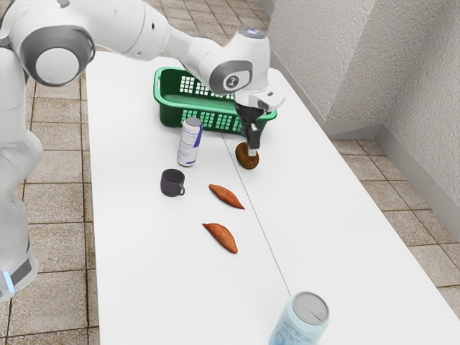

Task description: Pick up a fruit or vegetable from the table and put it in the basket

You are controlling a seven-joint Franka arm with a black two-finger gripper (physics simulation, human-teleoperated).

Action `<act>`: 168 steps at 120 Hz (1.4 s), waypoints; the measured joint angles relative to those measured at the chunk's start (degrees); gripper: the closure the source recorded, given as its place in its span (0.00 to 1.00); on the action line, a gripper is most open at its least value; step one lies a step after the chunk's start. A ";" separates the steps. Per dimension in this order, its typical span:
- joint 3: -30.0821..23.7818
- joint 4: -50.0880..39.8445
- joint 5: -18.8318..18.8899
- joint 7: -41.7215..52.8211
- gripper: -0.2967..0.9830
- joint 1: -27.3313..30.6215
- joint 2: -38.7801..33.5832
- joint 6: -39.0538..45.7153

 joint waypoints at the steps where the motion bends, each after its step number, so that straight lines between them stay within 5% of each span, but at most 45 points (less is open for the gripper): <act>1: -0.03 -0.15 -0.05 0.01 0.25 0.00 0.02 0.37; 58: -1.13 -2.47 -2.15 0.47 0.25 2.18 2.38 7.22; 76: -17.69 -2.18 -2.55 0.56 0.24 17.81 4.90 9.47; 84: -21.02 -2.08 -2.60 0.61 0.24 21.18 5.48 10.09; 111: -22.34 2.64 1.94 -1.32 0.64 23.56 6.14 9.63; 143: -23.35 14.23 8.57 -7.07 0.73 23.26 6.83 -0.52; 168: -22.63 19.34 10.24 -9.14 0.75 23.54 6.79 -8.66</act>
